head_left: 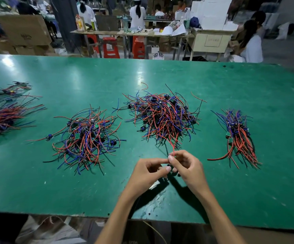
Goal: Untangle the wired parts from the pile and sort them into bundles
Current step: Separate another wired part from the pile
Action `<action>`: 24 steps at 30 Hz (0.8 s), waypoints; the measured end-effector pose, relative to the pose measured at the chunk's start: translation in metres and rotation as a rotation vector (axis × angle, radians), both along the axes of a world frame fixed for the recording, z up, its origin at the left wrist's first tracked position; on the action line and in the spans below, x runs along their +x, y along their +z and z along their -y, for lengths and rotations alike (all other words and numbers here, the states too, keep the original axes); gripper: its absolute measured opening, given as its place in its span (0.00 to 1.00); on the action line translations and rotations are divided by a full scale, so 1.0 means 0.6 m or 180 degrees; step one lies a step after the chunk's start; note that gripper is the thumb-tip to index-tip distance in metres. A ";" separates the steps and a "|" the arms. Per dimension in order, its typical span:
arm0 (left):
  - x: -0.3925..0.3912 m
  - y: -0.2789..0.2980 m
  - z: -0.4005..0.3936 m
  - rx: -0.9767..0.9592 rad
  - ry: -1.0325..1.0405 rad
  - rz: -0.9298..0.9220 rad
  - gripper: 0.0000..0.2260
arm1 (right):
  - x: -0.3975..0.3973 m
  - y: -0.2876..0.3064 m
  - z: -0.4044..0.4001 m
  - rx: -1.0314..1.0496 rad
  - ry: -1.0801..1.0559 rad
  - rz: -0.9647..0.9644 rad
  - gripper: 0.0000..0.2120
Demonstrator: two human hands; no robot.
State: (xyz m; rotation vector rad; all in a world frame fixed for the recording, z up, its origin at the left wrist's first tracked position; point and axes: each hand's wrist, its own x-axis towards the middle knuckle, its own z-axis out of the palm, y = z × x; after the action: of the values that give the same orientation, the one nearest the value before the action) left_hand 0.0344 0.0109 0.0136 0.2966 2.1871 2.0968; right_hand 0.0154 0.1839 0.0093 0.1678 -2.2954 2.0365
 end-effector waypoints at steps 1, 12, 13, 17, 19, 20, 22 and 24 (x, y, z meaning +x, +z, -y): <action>0.000 -0.001 0.001 -0.0006 -0.0013 -0.0023 0.11 | 0.000 -0.001 0.000 0.0000 0.0003 0.0025 0.03; -0.001 -0.014 -0.002 -0.0195 0.0314 -0.0086 0.12 | -0.002 -0.006 -0.011 0.0014 0.0220 0.0118 0.10; -0.001 -0.015 -0.003 -0.0334 0.0331 -0.0154 0.12 | -0.003 -0.014 -0.007 0.0424 0.0122 0.0033 0.09; 0.004 -0.016 -0.004 -0.0778 0.0433 -0.0460 0.12 | -0.001 -0.021 0.003 0.0698 0.0162 0.0016 0.11; 0.008 -0.015 -0.003 -0.0937 0.0421 -0.0582 0.13 | 0.003 -0.014 -0.004 0.0220 0.0389 0.0110 0.14; 0.009 -0.015 -0.004 -0.0985 0.0418 -0.0623 0.13 | 0.004 -0.010 -0.008 0.0003 0.0434 0.0107 0.15; 0.012 -0.010 -0.006 -0.0905 0.0492 -0.0576 0.14 | 0.006 -0.004 -0.014 -0.0412 0.0442 0.0106 0.16; 0.012 -0.005 -0.007 -0.0600 0.0627 -0.0389 0.13 | 0.006 0.000 -0.017 -0.0711 0.0391 0.0105 0.17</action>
State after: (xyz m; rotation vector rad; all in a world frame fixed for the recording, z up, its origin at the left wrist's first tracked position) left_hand 0.0417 0.0154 0.0105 0.2056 2.5601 1.9909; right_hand 0.0190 0.1940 0.0093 0.2699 -2.1026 2.3533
